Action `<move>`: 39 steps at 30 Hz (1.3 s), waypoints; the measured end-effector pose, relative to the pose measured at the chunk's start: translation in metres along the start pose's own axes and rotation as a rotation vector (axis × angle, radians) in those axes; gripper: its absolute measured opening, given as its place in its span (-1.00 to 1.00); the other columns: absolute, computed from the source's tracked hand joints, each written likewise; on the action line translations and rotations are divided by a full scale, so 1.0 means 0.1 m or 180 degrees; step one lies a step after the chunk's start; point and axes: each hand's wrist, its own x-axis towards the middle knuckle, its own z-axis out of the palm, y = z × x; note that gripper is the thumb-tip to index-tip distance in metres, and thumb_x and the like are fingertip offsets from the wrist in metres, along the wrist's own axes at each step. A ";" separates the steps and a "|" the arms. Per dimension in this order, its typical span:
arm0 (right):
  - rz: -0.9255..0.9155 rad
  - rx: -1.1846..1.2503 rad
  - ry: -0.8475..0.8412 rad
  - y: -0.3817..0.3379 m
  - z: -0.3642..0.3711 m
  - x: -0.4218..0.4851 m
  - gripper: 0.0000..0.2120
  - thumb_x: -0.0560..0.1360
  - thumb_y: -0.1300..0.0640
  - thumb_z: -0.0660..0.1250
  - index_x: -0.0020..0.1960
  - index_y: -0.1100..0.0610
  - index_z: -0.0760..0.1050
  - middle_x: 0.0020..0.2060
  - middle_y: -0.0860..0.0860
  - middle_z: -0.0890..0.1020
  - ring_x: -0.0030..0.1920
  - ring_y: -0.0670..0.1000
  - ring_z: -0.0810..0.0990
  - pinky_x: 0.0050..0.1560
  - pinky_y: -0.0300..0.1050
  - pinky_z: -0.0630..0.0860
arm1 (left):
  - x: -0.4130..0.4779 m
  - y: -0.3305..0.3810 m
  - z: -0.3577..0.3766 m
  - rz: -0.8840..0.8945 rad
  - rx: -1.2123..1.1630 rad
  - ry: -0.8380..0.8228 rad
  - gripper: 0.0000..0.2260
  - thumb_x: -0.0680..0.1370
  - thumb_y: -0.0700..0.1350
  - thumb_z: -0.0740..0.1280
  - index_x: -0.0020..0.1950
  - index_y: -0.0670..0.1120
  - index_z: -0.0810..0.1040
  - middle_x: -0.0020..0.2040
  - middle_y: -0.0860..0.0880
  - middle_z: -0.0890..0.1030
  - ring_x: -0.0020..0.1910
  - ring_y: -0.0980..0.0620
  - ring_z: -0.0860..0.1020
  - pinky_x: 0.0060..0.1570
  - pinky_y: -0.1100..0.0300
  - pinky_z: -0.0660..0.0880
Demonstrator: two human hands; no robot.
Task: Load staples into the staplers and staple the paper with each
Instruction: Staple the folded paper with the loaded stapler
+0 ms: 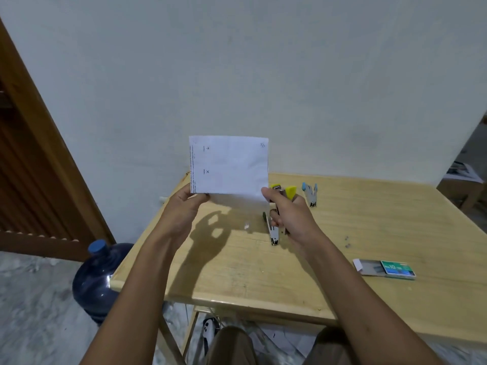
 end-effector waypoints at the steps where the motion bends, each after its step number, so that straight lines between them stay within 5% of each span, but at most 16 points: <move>1: -0.0173 -0.0113 0.0028 0.00 0.01 -0.02 -0.73 0.51 0.02 0.43 -0.19 0.16 0.42 -0.43 0.01 0.29 -0.57 -0.08 0.26 -0.32 -0.14 0.36 | 0.00 -0.02 0.04 -0.0022 -0.0011 0.0282 -0.85 0.55 -0.10 0.36 0.11 0.05 0.56 0.23 0.05 0.56 0.13 0.18 0.50 0.19 0.07 0.30; 4: -0.0660 -0.0292 0.0081 0.00 0.06 -0.06 -0.64 0.56 0.07 0.38 -0.26 0.28 0.38 -0.55 -0.05 0.25 -0.50 -0.02 0.25 -0.41 -0.23 0.33 | -0.06 -0.06 0.15 -0.0365 -0.0206 0.1029 -0.59 0.49 0.14 0.41 0.25 0.02 0.42 0.36 -0.04 0.39 0.08 0.07 0.49 -0.05 0.13 0.40; 6: -0.0842 -0.0213 0.0062 -0.01 0.08 -0.10 -0.60 0.57 0.09 0.37 -0.27 0.34 0.34 -0.53 0.02 0.25 -0.47 0.01 0.24 -0.42 -0.22 0.32 | -0.13 -0.07 0.23 -0.0672 -0.0641 0.0847 -0.55 0.50 0.19 0.38 0.27 -0.04 0.43 0.29 -0.07 0.45 -0.01 0.01 0.52 -0.10 0.06 0.50; 8: -0.0883 -0.0087 -0.0009 -0.02 0.08 -0.14 -0.61 0.58 0.09 0.36 -0.21 0.38 0.37 -0.50 0.03 0.29 -0.47 -0.03 0.28 -0.43 -0.26 0.33 | -0.21 -0.05 0.32 -0.1006 -0.1345 0.0465 -0.47 0.47 0.24 0.39 0.26 -0.11 0.45 0.20 -0.12 0.49 0.01 -0.09 0.55 0.00 -0.01 0.57; 10: -0.0943 -0.0104 -0.0130 -0.02 0.07 -0.17 -0.64 0.59 0.09 0.35 -0.19 0.35 0.38 -0.49 0.06 0.31 -0.45 0.01 0.31 -0.41 -0.25 0.32 | -0.26 -0.02 0.38 -0.1192 -0.1757 0.0296 -0.34 0.40 0.32 0.41 0.30 -0.11 0.43 0.28 -0.16 0.41 0.24 -0.16 0.47 0.17 -0.12 0.52; 14: -0.1237 -0.0362 -0.0243 -0.02 0.06 -0.24 -0.62 0.58 0.04 0.36 -0.17 0.36 0.40 -0.38 0.11 0.33 -0.33 0.07 0.29 -0.32 -0.13 0.25 | -0.31 0.06 0.50 -0.0803 -0.1666 0.0269 -0.40 0.45 0.32 0.36 0.38 0.02 0.44 0.37 -0.04 0.42 0.41 -0.06 0.34 0.23 -0.14 0.47; 20: -0.1519 -0.0533 -0.0589 -0.04 0.03 -0.30 -0.57 0.55 -0.04 0.36 -0.14 0.38 0.46 -0.36 0.28 0.38 -0.31 0.05 0.31 -0.25 -0.08 0.26 | -0.28 0.11 0.43 -0.0704 -0.1807 0.0050 -0.34 0.40 0.30 0.42 0.39 -0.03 0.45 0.23 -0.15 0.56 0.26 -0.12 0.54 0.12 -0.14 0.55; 25: -0.1558 -0.0702 -0.0790 -0.07 -0.07 -0.31 -0.66 0.58 0.03 0.35 -0.17 0.31 0.46 -0.35 0.22 0.36 -0.32 0.03 0.32 -0.27 -0.11 0.25 | -0.25 0.13 0.30 -0.0786 -0.1572 -0.0463 -0.36 0.32 0.34 0.47 0.28 0.01 0.60 0.18 -0.18 0.40 0.10 -0.20 0.39 0.24 -0.21 0.45; 28: -0.1615 -0.0794 -0.0795 -0.10 -0.12 -0.29 -0.70 0.53 -0.08 0.35 -0.14 0.17 0.54 -0.23 0.34 0.50 -0.26 0.04 0.42 -0.23 -0.07 0.34 | -0.24 0.16 0.20 -0.0673 -0.1190 -0.0529 -0.62 0.44 0.21 0.45 0.12 0.01 0.63 -0.03 -0.13 0.44 -0.08 -0.13 0.36 0.15 -0.15 0.54; 33: -0.2036 -0.1315 -0.0240 -0.13 -0.24 -0.18 -0.87 0.58 0.08 0.35 -0.14 0.05 0.54 -0.20 0.00 0.55 -0.20 -0.07 0.50 -0.17 -0.25 0.40 | -0.22 0.17 0.04 -0.0224 -0.0595 0.0099 -0.80 0.58 0.02 0.35 -0.14 -0.07 0.47 -0.44 0.03 0.23 -0.53 0.08 0.25 0.01 0.00 0.54; 36: -0.2115 -0.1436 -0.0002 -0.14 -0.25 -0.14 -0.83 0.58 0.08 0.35 -0.18 0.07 0.49 -0.21 0.02 0.51 -0.23 -0.08 0.47 -0.18 -0.31 0.36 | -0.26 0.22 0.02 -0.0034 -0.0550 0.0119 -0.74 0.60 0.05 0.31 -0.03 -0.16 0.53 -0.50 0.02 0.22 -0.56 0.06 0.21 -0.03 0.00 0.42; 39: -0.2088 -0.1328 0.0026 -0.14 -0.23 -0.15 -0.79 0.58 0.09 0.35 -0.18 0.15 0.48 -0.26 -0.01 0.46 -0.28 -0.10 0.41 -0.23 -0.31 0.32 | -0.30 0.21 0.05 -0.0200 -0.0553 -0.0183 -0.66 0.60 0.11 0.27 0.12 -0.15 0.57 -0.48 -0.08 0.38 -0.53 -0.05 0.39 -0.01 -0.07 0.52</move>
